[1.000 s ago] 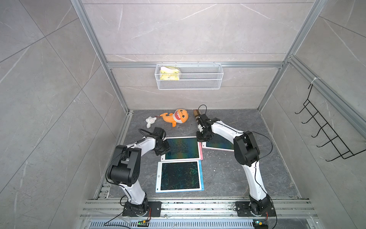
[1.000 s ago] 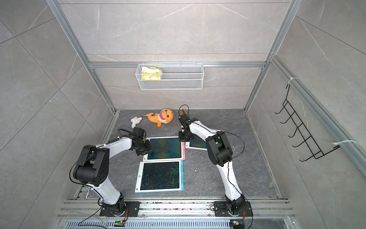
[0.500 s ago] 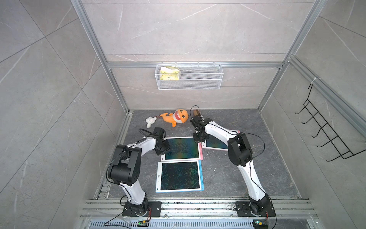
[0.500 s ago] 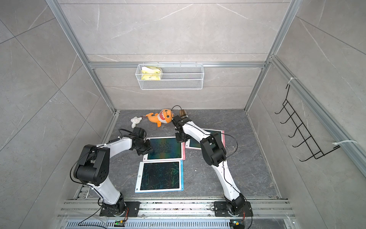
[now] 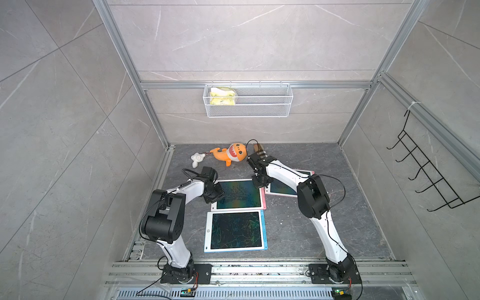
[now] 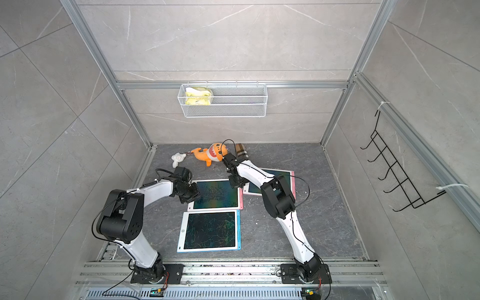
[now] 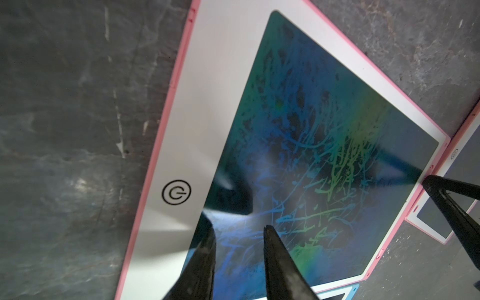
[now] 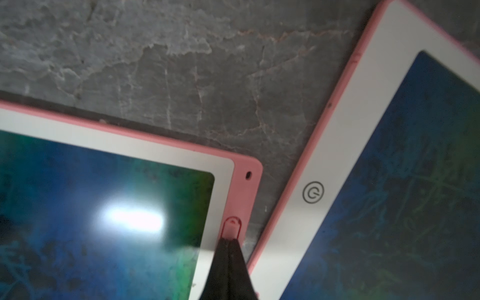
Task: Place the stylus back onto the writing tablet
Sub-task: Adjust the stylus on the writing tablet.
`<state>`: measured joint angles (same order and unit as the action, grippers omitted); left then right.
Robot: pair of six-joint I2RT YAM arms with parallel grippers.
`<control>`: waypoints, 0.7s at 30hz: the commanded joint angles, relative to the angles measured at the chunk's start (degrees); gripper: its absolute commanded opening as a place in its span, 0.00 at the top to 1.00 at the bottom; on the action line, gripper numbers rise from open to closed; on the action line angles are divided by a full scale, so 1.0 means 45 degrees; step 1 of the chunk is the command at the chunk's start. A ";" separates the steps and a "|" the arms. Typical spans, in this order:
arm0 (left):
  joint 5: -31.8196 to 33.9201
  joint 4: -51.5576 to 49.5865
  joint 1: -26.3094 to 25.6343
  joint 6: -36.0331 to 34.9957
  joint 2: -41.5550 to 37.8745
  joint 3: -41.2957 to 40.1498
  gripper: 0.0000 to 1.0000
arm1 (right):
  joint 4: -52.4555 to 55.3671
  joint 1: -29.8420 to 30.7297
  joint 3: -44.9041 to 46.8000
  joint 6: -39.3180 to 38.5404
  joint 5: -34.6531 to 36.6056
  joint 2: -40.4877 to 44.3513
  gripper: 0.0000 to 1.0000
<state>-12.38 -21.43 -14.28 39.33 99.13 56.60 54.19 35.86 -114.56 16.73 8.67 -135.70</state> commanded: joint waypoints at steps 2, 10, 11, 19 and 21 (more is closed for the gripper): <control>0.0129 -0.0687 -0.0049 -0.0354 -0.0127 -0.0630 0.66 | 0.0283 0.0061 0.0830 0.0028 -0.1022 0.1098 1.00; 0.0498 -0.0880 -0.0052 -0.0413 -0.0692 -0.0946 0.66 | -0.0038 0.0069 0.2071 0.0154 -0.1556 0.2145 1.00; 0.0579 -0.0877 -0.0049 -0.0410 -0.0823 -0.1008 0.66 | -0.0070 0.0059 0.2169 0.0173 -0.1543 0.2147 1.00; 0.2220 -0.1536 -0.0049 -0.0489 -0.2110 -0.1420 0.67 | -0.0568 0.0069 0.2623 0.0327 -0.1860 0.1829 1.00; 0.2305 -0.1606 -0.0058 -0.0507 -0.2291 -0.1485 0.67 | -0.0714 0.0069 0.2703 0.0373 -0.1887 0.1695 1.00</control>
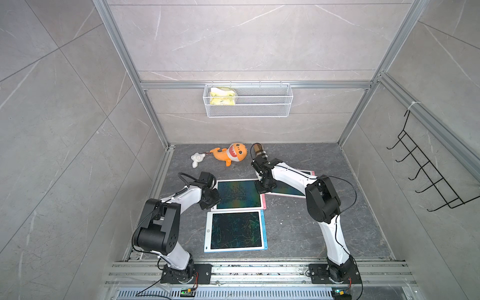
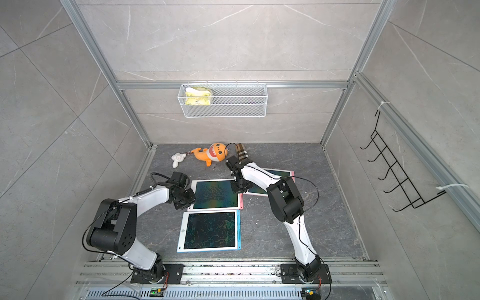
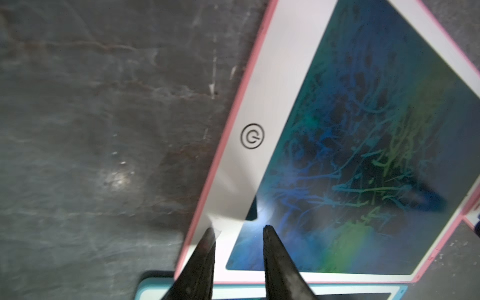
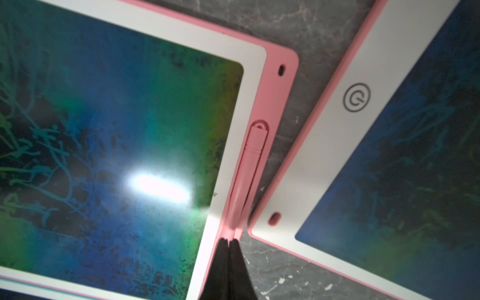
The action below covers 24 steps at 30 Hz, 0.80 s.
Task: Place the stylus back onto the writing tablet
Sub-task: Adjust the stylus on the writing tablet.
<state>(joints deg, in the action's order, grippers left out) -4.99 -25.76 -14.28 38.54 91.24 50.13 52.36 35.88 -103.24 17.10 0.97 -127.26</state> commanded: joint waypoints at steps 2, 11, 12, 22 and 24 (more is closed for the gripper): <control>0.0665 -0.0646 -0.0053 -0.0362 -0.0552 -0.0090 0.67 | -0.0377 0.0061 0.0291 0.0341 -0.0182 -0.0299 1.00; 0.0227 -0.0194 -0.0048 -0.0245 0.0153 -0.0251 0.67 | -0.1004 0.0076 0.1366 0.0436 0.0247 -0.0828 1.00; 0.0198 -0.0165 -0.0047 -0.0224 0.0244 -0.0241 0.67 | -0.1151 0.0074 0.1534 0.0471 0.0195 -0.0884 1.00; 0.0133 -0.0116 -0.0049 -0.0207 0.0391 -0.0281 0.67 | -0.1916 0.0055 0.2439 0.0509 0.0115 -0.0620 1.00; 0.0085 -0.0077 -0.0058 -0.0177 0.0427 -0.0261 0.67 | -0.1674 0.0064 0.2204 0.0287 0.0187 -0.0353 1.00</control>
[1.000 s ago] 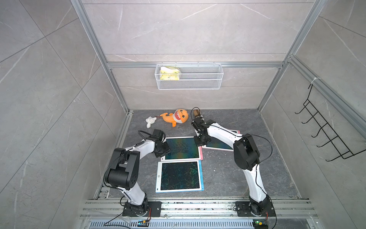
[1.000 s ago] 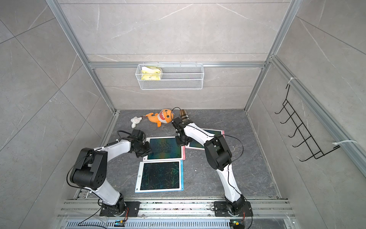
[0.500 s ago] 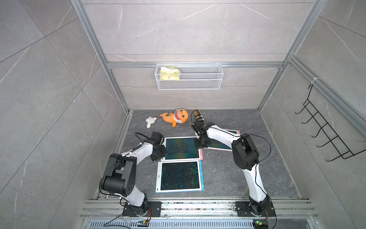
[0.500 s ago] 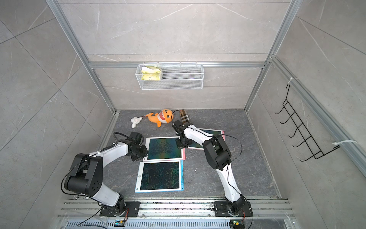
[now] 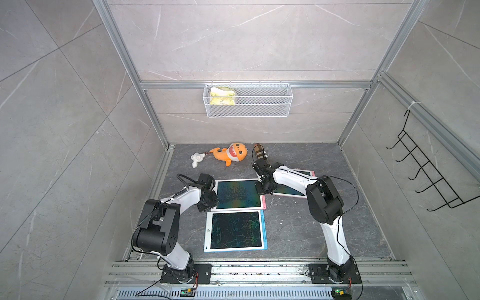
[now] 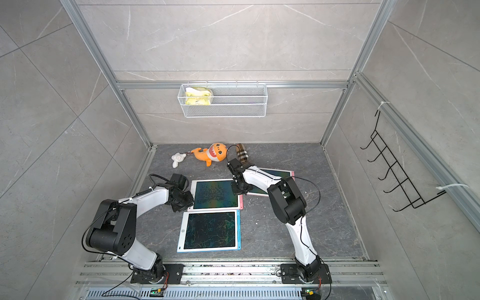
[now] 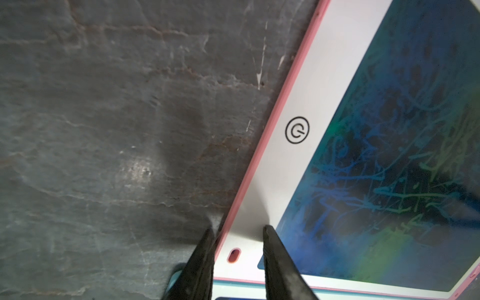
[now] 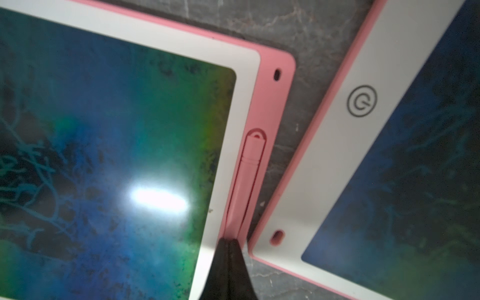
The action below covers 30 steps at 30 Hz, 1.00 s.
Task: Place the stylus back onto the writing tablet
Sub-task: Adjust the stylus on the writing tablet.
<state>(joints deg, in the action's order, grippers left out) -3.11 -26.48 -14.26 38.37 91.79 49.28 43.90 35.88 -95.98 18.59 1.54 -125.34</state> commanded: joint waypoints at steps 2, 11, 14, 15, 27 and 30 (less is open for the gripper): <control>-0.0394 0.0121 -0.0053 -0.0100 0.0306 -0.0062 0.67 | 0.0274 0.0055 0.0520 -0.0181 0.0102 -0.0389 1.00; -0.0545 0.0103 -0.0053 -0.0124 0.0266 0.0006 0.67 | -0.0361 0.0057 0.1262 -0.0440 -0.0656 0.2104 1.00; -0.0587 0.0103 -0.0063 -0.0148 0.0285 0.0084 0.67 | -0.0448 0.0064 0.1634 -0.0375 -0.0789 0.2490 1.00; -0.0604 0.0080 -0.0057 -0.0161 0.0305 0.0111 0.67 | -0.0457 0.0056 0.1743 -0.0348 -0.0794 0.2538 1.00; -0.0714 0.0055 -0.0059 -0.0194 0.0481 0.0259 0.67 | -0.0799 0.0085 0.2752 -0.0186 -0.1066 0.2345 1.00; -0.0696 0.0046 -0.0054 -0.0201 0.0519 0.0258 0.67 | -0.0847 0.0074 0.2813 -0.0211 -0.1078 0.2215 1.00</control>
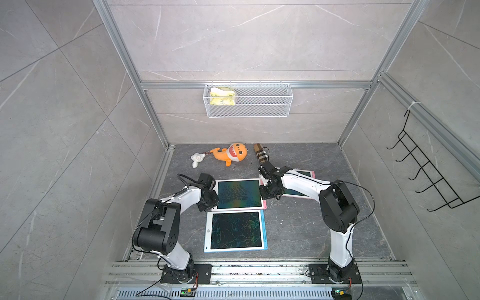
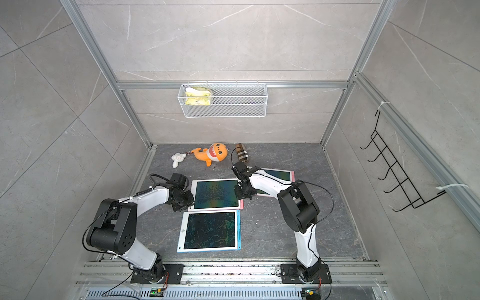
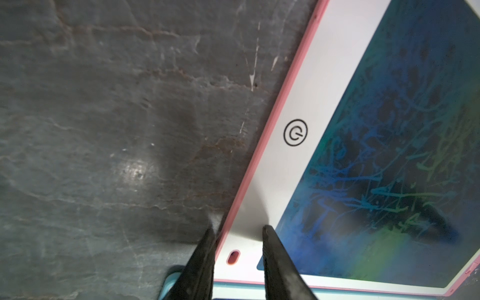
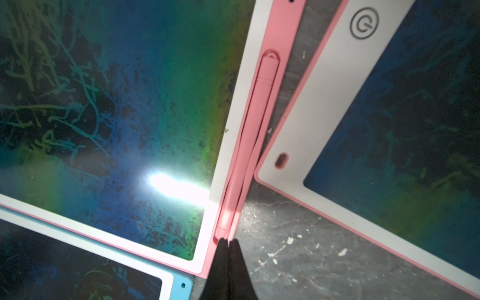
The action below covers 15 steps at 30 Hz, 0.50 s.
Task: Place the stylus back onto the writing tablet
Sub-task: Adjust the stylus on the writing tablet.
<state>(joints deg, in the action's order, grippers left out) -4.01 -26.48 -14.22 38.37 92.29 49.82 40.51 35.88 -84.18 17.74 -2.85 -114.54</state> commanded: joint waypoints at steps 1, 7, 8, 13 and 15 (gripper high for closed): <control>-0.0507 0.0043 -0.0083 -0.0205 0.0404 0.0139 0.67 | -0.0113 0.0074 0.0189 -0.0025 -0.0129 -0.0262 1.00; -0.0523 0.0045 -0.0074 -0.0215 0.0524 0.0165 0.67 | -0.0145 0.0086 -0.0072 0.0005 -0.0226 -0.0702 1.00; -0.0522 0.0026 -0.0064 -0.0225 0.0526 0.0177 0.67 | -0.0083 0.0088 -0.0170 0.0004 -0.0202 -0.0801 1.00; -0.0471 -0.0034 -0.0065 -0.0242 0.0488 0.0178 0.67 | 0.0021 0.0090 -0.0333 -0.0102 0.0075 -0.1218 1.00; -0.0456 -0.0034 -0.0068 -0.0243 0.0449 0.0153 0.67 | 0.0077 0.0093 -0.0297 -0.0124 0.0238 -0.1388 1.00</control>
<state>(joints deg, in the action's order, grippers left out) -4.60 -26.57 -14.22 38.37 92.95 50.50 39.99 35.92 -84.90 17.74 -3.25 -118.13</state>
